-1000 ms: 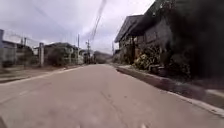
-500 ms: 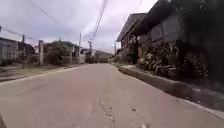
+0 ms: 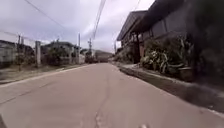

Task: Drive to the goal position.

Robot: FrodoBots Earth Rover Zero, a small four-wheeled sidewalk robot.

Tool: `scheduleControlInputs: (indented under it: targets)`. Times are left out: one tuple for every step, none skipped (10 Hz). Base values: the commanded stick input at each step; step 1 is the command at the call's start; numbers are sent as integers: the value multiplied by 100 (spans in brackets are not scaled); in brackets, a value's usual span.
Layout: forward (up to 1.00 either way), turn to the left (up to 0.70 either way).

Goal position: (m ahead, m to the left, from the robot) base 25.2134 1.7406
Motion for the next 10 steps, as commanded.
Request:
scheduleControlInputs:
  targets:
    - [100, 2]
    - [100, 2]
    - [100, 3]
    - [100, 7]
    - [100, 26]
    - [100, 37]
    - [100, 17]
    - [100, 0]
    - [100, 0]
    - [100, 0]
